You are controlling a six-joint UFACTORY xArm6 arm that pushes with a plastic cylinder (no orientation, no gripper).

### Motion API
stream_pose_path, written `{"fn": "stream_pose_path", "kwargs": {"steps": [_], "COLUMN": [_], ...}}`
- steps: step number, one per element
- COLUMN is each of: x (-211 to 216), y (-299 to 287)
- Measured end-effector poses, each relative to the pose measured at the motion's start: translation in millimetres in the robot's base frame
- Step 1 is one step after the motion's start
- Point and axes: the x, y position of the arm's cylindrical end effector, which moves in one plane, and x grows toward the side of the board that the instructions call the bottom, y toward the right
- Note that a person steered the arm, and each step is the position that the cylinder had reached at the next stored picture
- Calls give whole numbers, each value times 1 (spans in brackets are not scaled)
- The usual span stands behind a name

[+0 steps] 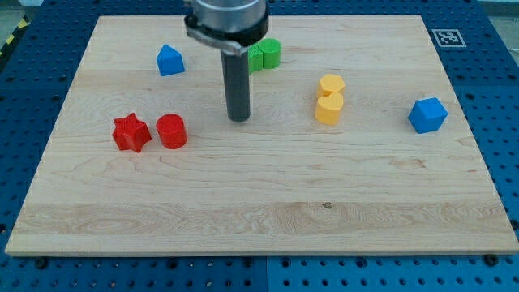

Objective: Slide blue triangle below the yellow heart

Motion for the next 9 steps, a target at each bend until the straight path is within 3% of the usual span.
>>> {"fn": "stream_pose_path", "kwargs": {"steps": [2,3,4,5,6,7,8,9], "x": [-3,-3,-23,-76,-117,-148,-140,-87], "y": [-40,-109,-183,-232,-247,-219,-137,-47]}}
